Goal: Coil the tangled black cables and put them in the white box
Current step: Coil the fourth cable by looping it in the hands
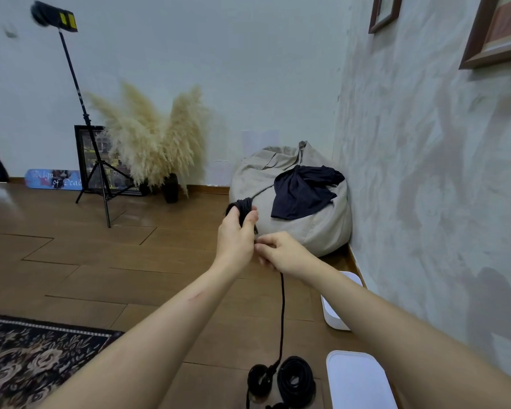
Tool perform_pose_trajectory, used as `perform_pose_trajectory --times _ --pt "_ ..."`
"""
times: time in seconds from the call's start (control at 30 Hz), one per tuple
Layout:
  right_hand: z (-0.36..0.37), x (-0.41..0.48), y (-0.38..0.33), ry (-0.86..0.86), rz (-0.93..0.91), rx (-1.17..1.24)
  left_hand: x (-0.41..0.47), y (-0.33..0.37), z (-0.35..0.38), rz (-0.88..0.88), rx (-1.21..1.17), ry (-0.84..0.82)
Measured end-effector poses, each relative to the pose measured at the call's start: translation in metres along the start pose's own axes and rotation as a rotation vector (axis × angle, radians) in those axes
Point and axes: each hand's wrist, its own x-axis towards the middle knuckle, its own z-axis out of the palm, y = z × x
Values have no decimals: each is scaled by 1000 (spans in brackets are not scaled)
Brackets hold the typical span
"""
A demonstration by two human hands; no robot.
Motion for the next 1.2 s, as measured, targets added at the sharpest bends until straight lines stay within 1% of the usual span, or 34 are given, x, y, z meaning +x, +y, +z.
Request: perform_pose_trajectory --times 0.07,0.17,0.27,0.4,0.5,0.6,0.67,0.73,0.8,1.0,1.07,1.2 --pt "0 -2 -5 -39 -16 3 3 -4 -4 -7 43 8" --pt "-8 0 -14 -28 -92 -92 3 -6 -7 30 132 -59" --pt "-26 1 -12 -2 -124 -171 0 -8 -4 50 180 -207" --pt "-46 -2 -6 11 -118 -255 -3 -7 -2 29 161 -414" --pt "-59 -6 -6 21 -117 -252 -6 -2 -1 -17 121 -567" --pt "-69 -5 0 52 -115 -218 -8 4 -3 -86 23 -654" --pt "-71 -4 3 83 -116 -179 -11 4 -4 -71 6 -681" --pt "-72 -3 4 123 -118 -151 -14 3 -3 -4 26 -693" --pt "-71 -3 2 133 -128 -138 -15 1 -2 34 53 -661" --pt "-76 -4 8 86 -96 -145 -12 -8 -3 20 102 -541" --pt "-76 -4 11 114 -78 -146 -13 -10 -4 9 109 -527" --pt "-74 -4 16 229 -71 -97 -15 -5 1 6 82 -536"
